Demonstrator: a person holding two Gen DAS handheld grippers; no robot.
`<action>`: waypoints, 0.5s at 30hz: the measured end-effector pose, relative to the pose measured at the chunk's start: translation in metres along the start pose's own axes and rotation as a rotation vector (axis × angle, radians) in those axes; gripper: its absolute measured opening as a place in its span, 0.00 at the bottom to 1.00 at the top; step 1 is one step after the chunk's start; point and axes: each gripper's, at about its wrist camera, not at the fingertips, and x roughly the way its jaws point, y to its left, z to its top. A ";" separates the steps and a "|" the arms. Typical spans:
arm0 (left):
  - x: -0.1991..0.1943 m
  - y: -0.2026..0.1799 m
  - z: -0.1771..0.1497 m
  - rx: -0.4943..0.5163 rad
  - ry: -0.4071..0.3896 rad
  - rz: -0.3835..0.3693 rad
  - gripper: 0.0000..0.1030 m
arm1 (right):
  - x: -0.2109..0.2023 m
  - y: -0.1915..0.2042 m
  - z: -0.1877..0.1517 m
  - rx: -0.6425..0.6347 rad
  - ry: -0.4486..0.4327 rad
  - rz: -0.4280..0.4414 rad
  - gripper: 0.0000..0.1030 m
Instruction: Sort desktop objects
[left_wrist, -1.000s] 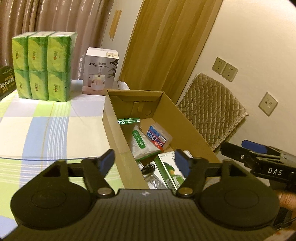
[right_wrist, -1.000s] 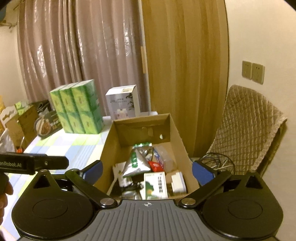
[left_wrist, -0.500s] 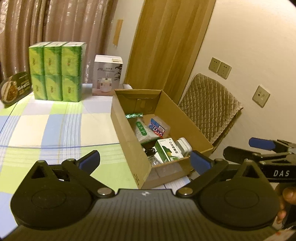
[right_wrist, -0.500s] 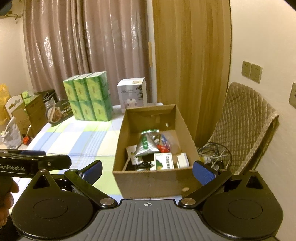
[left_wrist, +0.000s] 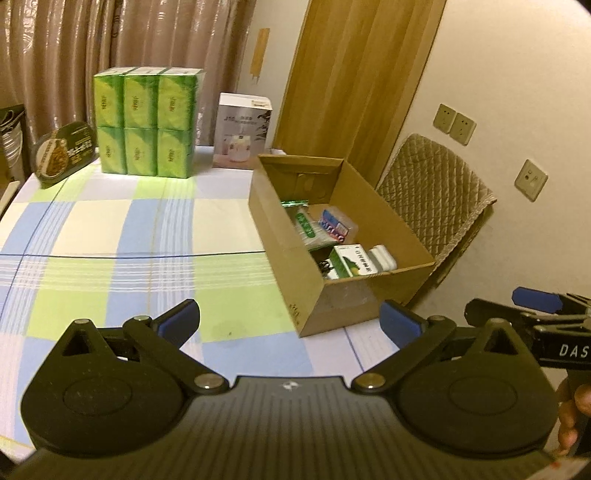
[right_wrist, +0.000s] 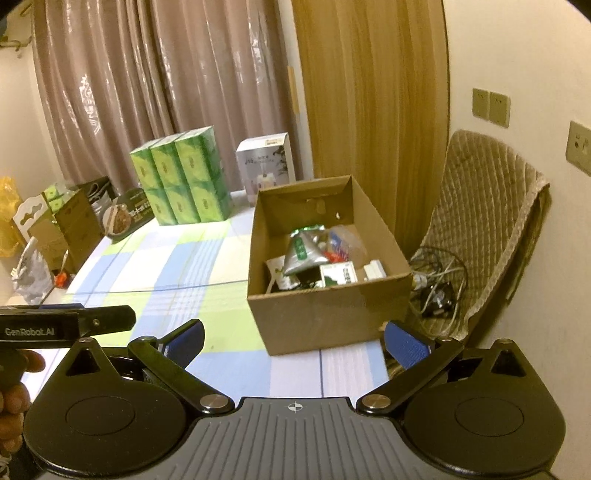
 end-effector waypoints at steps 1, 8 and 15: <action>-0.001 0.001 -0.002 -0.001 0.002 0.002 0.99 | -0.002 0.000 -0.002 0.003 0.004 0.001 0.98; -0.002 0.006 -0.018 0.007 0.025 0.013 0.99 | -0.006 0.002 -0.012 -0.006 0.030 -0.006 0.98; -0.001 0.006 -0.027 -0.006 0.046 0.000 0.99 | -0.001 0.005 -0.015 -0.011 0.043 -0.008 0.98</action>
